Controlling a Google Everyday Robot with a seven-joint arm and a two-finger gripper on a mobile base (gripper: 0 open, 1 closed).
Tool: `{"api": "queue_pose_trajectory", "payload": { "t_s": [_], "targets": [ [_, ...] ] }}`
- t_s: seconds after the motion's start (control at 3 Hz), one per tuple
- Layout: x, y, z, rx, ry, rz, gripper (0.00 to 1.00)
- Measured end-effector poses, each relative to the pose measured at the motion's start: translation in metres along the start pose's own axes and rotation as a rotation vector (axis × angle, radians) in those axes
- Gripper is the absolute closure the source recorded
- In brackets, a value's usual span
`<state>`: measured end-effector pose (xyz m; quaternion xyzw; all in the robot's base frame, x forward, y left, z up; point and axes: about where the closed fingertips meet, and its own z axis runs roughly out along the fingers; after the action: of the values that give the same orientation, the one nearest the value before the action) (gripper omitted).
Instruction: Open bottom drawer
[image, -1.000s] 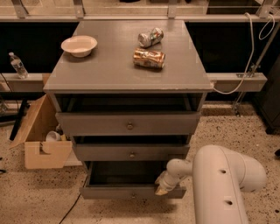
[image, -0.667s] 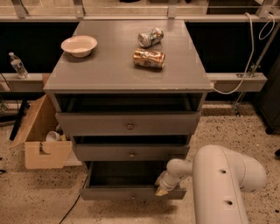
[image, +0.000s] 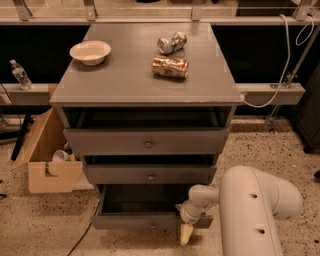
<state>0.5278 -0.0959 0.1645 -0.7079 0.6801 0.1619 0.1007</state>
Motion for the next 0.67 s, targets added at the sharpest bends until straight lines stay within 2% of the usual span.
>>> {"api": "queue_pose_trajectory", "payload": {
  "t_s": [0.33, 0.67],
  "targets": [
    [-0.006, 0.025, 0.010, -0.061, 0.008, -0.001, 0.00],
    [-0.011, 0.046, 0.009, -0.092, 0.042, -0.001, 0.14]
  ]
}}
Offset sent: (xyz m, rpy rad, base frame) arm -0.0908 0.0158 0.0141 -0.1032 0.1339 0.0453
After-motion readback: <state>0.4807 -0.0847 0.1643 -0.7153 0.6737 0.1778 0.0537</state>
